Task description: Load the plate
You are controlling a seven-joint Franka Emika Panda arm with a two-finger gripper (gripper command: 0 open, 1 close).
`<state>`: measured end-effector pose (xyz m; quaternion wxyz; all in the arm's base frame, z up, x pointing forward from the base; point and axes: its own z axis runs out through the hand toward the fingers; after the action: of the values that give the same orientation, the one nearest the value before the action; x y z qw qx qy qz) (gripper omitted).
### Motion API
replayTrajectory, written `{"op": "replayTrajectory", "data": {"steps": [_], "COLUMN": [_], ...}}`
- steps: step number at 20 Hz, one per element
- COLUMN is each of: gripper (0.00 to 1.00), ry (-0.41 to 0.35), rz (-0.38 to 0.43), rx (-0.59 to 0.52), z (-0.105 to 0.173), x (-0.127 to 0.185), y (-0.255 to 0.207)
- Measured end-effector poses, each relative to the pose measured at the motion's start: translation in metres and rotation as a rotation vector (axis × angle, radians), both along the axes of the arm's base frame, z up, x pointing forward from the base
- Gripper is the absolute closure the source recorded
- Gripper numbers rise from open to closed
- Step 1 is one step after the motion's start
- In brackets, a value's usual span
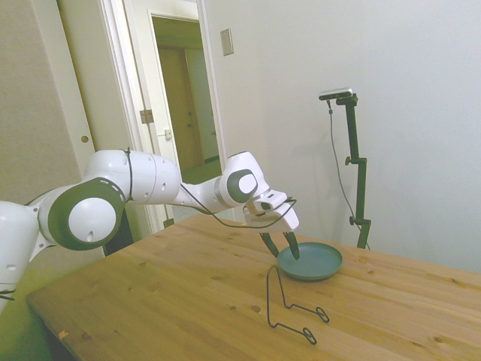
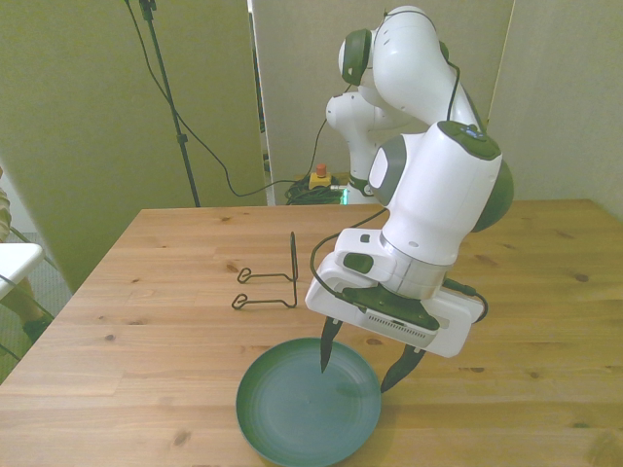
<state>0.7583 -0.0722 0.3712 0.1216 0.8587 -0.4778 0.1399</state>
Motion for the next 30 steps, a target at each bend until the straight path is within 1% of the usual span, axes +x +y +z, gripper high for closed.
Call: {"op": "replayTrajectory", "data": {"steps": [16,25,30], "gripper": [1.0,1.0,1.0], "ry": [0.022,0.045,0.048], "rz": [-0.007,-0.012,-0.011], "rx": [-0.008,-0.014,-0.018], "z": [0.003,-0.013,-0.013], "x": [0.001,0.006,0.009], "y": [0.001,-0.002,-0.001]}}
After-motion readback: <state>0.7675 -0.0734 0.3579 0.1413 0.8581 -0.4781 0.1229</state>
